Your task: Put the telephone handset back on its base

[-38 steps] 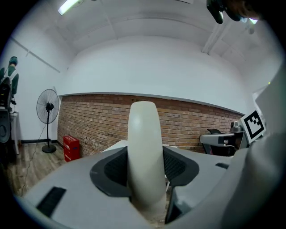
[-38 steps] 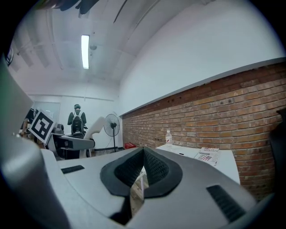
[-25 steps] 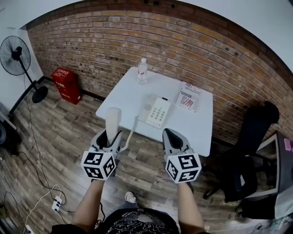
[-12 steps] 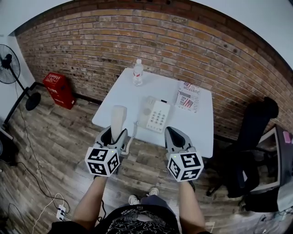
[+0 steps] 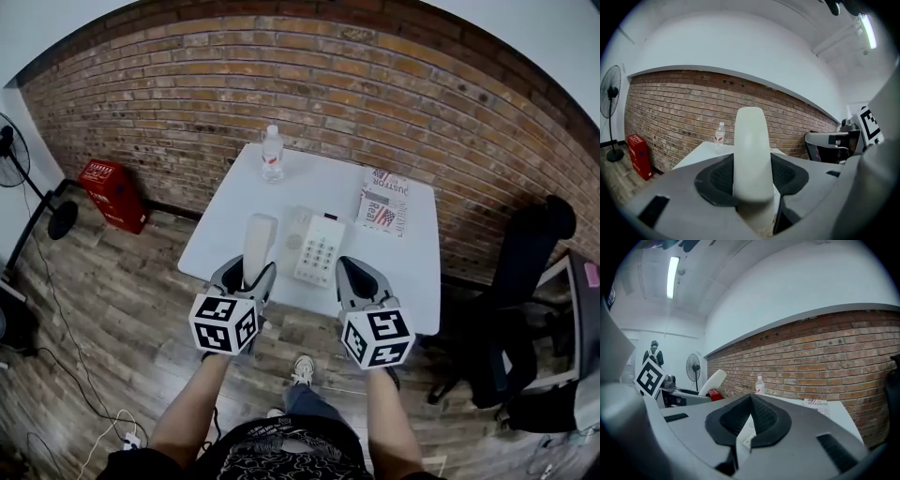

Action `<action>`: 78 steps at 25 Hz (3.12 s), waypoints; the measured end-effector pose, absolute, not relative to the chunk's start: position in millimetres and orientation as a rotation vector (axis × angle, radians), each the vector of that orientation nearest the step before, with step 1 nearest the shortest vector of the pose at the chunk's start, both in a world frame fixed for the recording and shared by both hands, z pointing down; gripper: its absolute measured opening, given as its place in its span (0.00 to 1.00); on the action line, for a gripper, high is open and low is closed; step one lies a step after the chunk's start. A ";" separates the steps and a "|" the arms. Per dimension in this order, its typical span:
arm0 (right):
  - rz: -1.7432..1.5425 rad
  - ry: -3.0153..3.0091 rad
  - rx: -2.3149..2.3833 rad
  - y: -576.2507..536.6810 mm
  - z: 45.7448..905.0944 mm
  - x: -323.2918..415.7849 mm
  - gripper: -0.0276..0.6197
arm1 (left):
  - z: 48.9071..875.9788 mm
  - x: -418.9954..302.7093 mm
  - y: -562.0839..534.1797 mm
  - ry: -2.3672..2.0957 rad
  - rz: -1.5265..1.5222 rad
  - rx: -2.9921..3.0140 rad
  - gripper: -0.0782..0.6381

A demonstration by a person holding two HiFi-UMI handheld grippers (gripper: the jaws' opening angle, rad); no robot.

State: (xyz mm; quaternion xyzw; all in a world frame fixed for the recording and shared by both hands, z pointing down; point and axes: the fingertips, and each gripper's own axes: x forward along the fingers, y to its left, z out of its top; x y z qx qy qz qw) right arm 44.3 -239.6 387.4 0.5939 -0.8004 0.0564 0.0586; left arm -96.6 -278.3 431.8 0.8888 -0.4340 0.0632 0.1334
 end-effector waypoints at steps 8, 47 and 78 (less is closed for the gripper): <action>0.218 -2.429 1.755 -298.0 405.9 64.0 0.04 | 459.9 -53.0 -333.2 -1.199 0.275 2.558 0.40; 0.367 -2.477 1.562 -404.5 465.2 104.2 0.04 | 592.1 14.0 -434.8 -1.139 0.850 2.170 0.41; 0.373 -2.447 1.602 -393.6 463.0 102.1 0.04 | 591.9 12.9 -425.8 -1.045 0.781 2.252 0.43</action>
